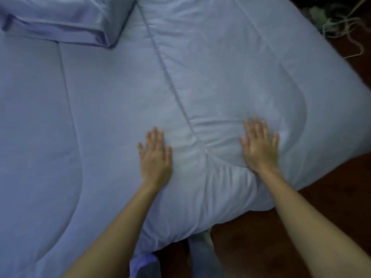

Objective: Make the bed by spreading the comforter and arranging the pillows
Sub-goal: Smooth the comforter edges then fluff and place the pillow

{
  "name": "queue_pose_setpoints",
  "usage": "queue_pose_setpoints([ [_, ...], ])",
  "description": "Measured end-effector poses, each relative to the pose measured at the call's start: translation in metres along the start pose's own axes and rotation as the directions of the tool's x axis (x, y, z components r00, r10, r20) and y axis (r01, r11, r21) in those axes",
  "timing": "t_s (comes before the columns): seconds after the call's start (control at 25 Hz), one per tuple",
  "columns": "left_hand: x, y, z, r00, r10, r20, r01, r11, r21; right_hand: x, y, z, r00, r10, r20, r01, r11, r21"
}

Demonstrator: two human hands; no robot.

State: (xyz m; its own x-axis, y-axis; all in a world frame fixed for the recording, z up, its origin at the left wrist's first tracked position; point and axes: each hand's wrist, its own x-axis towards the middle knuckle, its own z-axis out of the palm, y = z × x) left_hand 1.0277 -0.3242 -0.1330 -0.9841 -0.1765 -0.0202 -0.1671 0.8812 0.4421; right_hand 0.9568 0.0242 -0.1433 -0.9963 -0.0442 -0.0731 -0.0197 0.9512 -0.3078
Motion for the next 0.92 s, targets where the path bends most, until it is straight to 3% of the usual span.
queue_pose_setpoints([
  [0.08,0.008,0.049,0.029,0.995,0.09,0.035,-0.092,0.992,0.087,-0.001,0.08,-0.035,0.993,0.119,0.014,-0.118,0.992,-0.043],
  [0.16,0.01,0.063,0.034,0.998,0.057,-0.012,-0.055,0.992,0.117,0.007,0.125,-0.066,0.945,0.326,0.021,-0.326,0.945,0.012],
  [0.24,0.007,0.061,0.03,0.997,0.059,-0.041,-0.055,0.993,0.103,0.031,0.119,-0.074,0.826,0.563,-0.039,-0.556,0.824,0.107],
  [0.28,0.004,0.058,0.029,0.997,0.06,-0.051,-0.055,0.993,0.104,0.044,0.094,-0.067,0.804,0.587,-0.093,-0.572,0.806,0.152],
  [0.36,0.007,0.061,0.027,0.998,0.04,-0.057,-0.035,0.995,0.093,0.064,0.011,-0.03,0.911,0.36,-0.202,-0.319,0.925,0.208],
  [0.4,0.009,0.063,0.027,0.998,0.028,-0.049,-0.024,0.997,0.079,0.06,-0.038,-0.005,0.974,0.138,-0.178,-0.11,0.982,0.156],
  [0.44,0.008,0.062,0.027,0.999,0.026,-0.039,-0.023,0.997,0.073,0.048,-0.082,0.015,0.988,-0.123,-0.091,0.129,0.99,0.061],
  [0.48,0.006,0.061,0.026,0.999,0.03,-0.036,-0.027,0.997,0.077,0.037,-0.109,0.028,0.948,-0.317,0.008,0.317,0.948,-0.027],
  [0.56,0.007,0.06,0.025,0.998,0.039,-0.045,-0.035,0.996,0.077,0.042,-0.109,0.027,0.888,-0.457,0.051,0.459,0.885,-0.075],
  [0.64,0.01,0.062,0.024,0.999,0.025,-0.045,-0.023,0.999,0.049,0.055,-0.052,0.011,0.94,-0.342,0.019,0.342,0.937,-0.067],
  [0.76,0.007,0.062,0.031,0.999,0.02,-0.036,-0.018,0.999,0.05,0.076,0.064,-0.035,1.0,0.009,-0.013,-0.01,0.995,-0.101],
  [0.88,0.011,0.061,0.033,1.0,-0.017,-0.025,0.019,0.997,0.076,0.134,0.068,-0.066,0.921,0.387,0.05,-0.387,0.922,0.006],
  [0.92,0.012,0.067,0.033,0.997,-0.074,-0.026,0.076,0.995,0.061,0.153,0.042,-0.065,0.919,0.386,0.085,-0.387,0.922,-0.006],
])
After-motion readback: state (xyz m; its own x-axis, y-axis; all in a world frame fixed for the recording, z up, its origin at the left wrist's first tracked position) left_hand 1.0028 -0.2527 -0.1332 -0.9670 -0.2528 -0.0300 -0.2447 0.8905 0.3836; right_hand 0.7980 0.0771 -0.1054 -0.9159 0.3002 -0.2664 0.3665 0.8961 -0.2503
